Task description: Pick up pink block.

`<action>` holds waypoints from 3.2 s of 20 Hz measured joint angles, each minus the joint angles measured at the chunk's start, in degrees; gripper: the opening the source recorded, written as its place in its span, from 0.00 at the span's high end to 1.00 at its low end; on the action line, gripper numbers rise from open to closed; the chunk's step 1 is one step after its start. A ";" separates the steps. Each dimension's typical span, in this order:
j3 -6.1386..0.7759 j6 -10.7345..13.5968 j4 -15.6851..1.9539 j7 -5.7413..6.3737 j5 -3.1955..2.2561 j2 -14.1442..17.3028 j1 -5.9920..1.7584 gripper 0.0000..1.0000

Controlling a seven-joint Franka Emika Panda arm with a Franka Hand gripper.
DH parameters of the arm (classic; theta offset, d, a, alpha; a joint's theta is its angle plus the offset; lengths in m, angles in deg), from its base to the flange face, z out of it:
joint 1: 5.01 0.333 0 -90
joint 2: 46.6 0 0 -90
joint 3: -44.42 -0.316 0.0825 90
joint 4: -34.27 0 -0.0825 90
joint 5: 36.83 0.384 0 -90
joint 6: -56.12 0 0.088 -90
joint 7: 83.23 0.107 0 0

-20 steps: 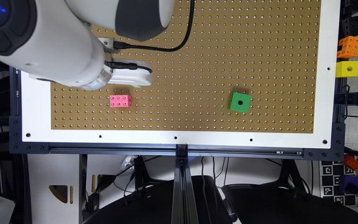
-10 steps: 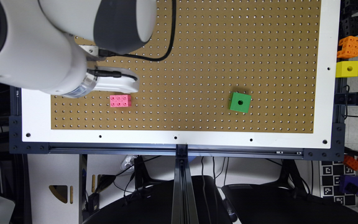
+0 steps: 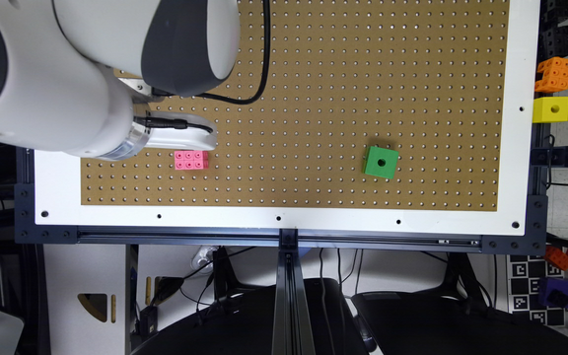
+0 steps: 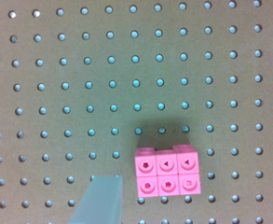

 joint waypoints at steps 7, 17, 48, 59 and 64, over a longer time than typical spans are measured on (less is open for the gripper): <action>0.00 -1.67 -0.69 -0.02 0.00 2.99 0.00 0.00; -0.01 -3.30 -1.41 -0.02 0.00 5.21 0.09 0.00; -0.49 -8.91 -8.21 -0.02 0.02 17.94 0.15 1.00; -0.50 -8.82 -8.20 -0.02 0.02 17.94 0.14 1.00; -0.50 -7.47 -8.20 -0.02 0.02 16.54 0.14 1.00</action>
